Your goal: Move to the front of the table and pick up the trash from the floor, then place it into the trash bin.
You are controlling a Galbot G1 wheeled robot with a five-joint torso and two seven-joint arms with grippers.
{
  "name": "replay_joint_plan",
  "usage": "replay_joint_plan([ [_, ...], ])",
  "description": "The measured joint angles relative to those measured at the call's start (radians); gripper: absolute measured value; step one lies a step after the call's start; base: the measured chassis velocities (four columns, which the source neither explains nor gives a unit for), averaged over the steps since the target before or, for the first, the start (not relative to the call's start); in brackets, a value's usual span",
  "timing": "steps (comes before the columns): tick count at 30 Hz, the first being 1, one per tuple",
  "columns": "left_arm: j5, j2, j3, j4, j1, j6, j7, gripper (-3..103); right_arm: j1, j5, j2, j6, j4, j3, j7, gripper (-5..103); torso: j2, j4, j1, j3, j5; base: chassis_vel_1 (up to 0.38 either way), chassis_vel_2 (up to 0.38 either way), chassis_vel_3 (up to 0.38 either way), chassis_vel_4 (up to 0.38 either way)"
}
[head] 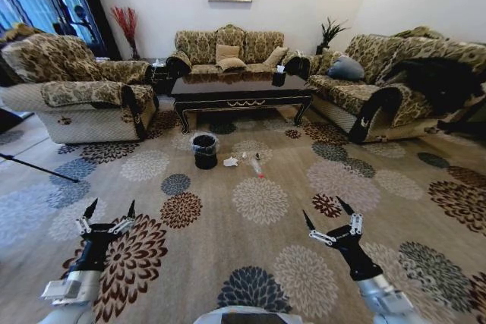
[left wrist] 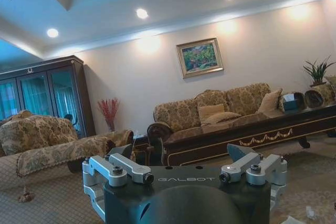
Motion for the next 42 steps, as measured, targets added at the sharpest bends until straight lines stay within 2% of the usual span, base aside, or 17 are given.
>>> replay_joint_plan([
  [3,0.005,-0.003,0.002,0.000,0.000,-0.002,0.000,100,0.000,-0.008,0.002,-0.002,-0.001,-0.001,0.021,100,-0.010,0.0000,-0.004,-0.006,0.0000,0.000,0.000,0.000,0.000],
  [7,0.008,-0.006,0.005,-0.007,-0.001,-0.002,0.000,100,-0.013,0.051,0.007,-0.054,0.013,-0.024,0.071,100,-0.023,-0.0001,-0.009,-0.014,0.0002,0.000,0.000,0.000,0.000],
  [10,0.019,-0.018,0.011,-0.017,0.002,-0.001,0.000,100,-0.026,0.127,0.013,-0.144,0.049,-0.049,0.137,100,-0.040,-0.0002,-0.014,-0.025,0.0000,0.000,0.000,0.000,0.000],
  [16,0.041,-0.040,0.020,-0.020,0.020,-0.017,0.000,100,-0.032,0.137,0.008,-0.181,0.053,-0.049,0.151,100,-0.065,0.0000,-0.023,-0.042,0.0000,0.000,0.000,0.000,0.000],
  [31,0.040,-0.056,-0.010,-0.080,0.033,-0.030,-0.002,100,-0.030,0.122,0.016,-0.155,0.030,-0.062,0.128,100,-0.122,-0.0001,-0.043,-0.079,0.0001,0.000,0.000,0.000,0.000],
  [36,-0.013,-0.059,-0.006,-0.140,0.036,0.005,-0.014,100,-0.028,0.122,0.016,-0.146,0.023,-0.062,0.122,100,-0.142,-0.0001,-0.050,-0.092,0.0001,0.000,0.000,0.000,0.000],
  [42,-0.022,-0.055,-0.026,-0.198,0.024,0.026,-0.014,100,-0.018,0.113,0.014,-0.139,0.006,-0.062,0.115,100,-0.167,-0.0001,-0.056,-0.110,0.0001,0.000,0.000,0.000,0.000],
])
